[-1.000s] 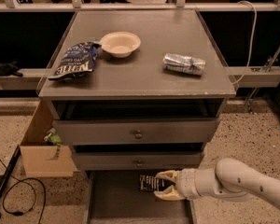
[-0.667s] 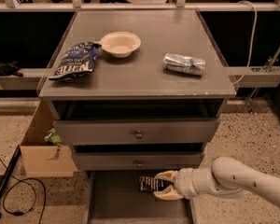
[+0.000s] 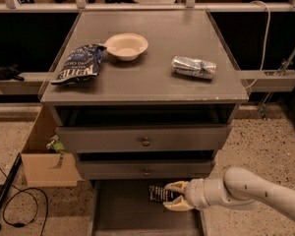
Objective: Place rxbar chocolate into bottom drawer
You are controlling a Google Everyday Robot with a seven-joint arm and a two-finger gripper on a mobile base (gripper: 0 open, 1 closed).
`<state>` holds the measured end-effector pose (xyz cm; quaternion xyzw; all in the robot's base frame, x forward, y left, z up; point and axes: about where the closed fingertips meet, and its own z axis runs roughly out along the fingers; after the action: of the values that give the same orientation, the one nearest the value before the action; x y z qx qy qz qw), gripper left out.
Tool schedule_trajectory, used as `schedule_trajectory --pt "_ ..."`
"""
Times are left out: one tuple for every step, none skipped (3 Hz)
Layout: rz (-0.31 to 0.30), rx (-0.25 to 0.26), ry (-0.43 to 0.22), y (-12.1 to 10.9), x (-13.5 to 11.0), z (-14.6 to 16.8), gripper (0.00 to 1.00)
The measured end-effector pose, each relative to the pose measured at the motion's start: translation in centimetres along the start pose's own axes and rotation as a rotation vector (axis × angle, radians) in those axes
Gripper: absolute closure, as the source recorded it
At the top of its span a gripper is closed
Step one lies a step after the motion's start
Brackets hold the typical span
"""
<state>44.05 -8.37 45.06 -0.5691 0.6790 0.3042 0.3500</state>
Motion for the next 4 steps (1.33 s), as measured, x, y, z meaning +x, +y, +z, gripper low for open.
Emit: schedule_trajectory --pt "0.020 -0.039 -0.009 -1.0 1.2 2.8 1.00" --pt "0.074 -0.067 -0.018 -2.7 4.9 6.1 1.00" --pt "0.154 -0.050 -0.036 -3.3 9.4 6.9 1.00" --pt "0.155 -0.050 -0.036 -3.3 9.4 6.9 1.00"
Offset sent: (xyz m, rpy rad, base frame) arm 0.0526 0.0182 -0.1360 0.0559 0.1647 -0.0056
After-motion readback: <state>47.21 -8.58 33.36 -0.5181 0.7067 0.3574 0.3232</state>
